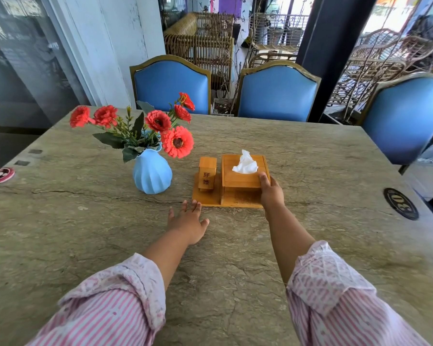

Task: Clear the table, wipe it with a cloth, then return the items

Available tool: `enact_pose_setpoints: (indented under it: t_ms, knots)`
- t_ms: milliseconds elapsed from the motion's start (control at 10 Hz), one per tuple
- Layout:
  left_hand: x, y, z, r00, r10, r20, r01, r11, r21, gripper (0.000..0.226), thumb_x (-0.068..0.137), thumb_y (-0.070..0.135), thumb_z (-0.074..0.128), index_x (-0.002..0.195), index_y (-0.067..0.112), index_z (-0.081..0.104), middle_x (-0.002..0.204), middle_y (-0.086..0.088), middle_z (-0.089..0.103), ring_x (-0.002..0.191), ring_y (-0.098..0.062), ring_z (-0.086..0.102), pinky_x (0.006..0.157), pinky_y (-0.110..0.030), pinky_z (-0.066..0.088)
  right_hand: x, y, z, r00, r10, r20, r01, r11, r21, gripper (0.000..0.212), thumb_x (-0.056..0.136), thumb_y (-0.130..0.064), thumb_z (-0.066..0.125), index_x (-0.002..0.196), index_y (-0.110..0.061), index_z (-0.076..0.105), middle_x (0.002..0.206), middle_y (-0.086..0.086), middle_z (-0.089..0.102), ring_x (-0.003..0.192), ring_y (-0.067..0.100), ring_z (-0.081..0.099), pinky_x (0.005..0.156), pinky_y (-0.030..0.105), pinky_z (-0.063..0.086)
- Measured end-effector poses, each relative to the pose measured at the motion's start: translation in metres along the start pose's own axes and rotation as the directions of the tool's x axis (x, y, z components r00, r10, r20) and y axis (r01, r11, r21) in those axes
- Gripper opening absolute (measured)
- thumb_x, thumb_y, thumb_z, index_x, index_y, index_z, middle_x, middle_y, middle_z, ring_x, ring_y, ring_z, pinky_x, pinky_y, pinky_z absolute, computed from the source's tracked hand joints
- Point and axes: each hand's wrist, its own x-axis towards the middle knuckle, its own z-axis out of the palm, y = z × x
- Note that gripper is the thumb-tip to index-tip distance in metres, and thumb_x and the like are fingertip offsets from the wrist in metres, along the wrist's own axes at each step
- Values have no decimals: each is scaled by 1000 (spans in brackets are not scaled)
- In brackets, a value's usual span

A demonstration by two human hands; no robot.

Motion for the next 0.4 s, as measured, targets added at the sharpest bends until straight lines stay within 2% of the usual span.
enact_pose_setpoints:
  t_ms: [100,200,300,400]
  knots:
    - [-3,2,-10,1000,11,-19,-10,996,84,58,101,41,15,152,17,3,160,0,-4,147,-22,-16,117,-51,-7,-2,-8,-10,993,92,74,-88,994,-60,66,92,-52,46,142,-8,37,138,11,47,126,32,46,104,43,40]
    - [-12,10,-21,1000,16,-14,-16,999,48,57,101,40,22,151,17,7,160,-3,-3,147,-24,-13,118,-49,2,-7,-18,-28,983,117,139,-95,984,-153,59,94,-47,47,135,-4,45,128,13,52,114,28,50,99,39,41]
    - [-29,29,-24,997,49,-52,-49,999,-14,58,99,42,29,150,15,18,160,-6,4,148,-26,-5,118,-48,13,-27,-24,-47,995,1,105,21,977,-212,41,97,-31,46,126,-3,54,111,13,58,95,25,52,84,35,42]
    - [-48,49,-28,996,61,-68,-62,998,-13,55,98,42,34,144,11,34,157,-9,20,148,-27,8,116,-46,26,-51,-24,-63,995,-93,23,96,974,-206,32,92,-15,51,115,6,60,90,14,62,78,26,54,68,34,43]
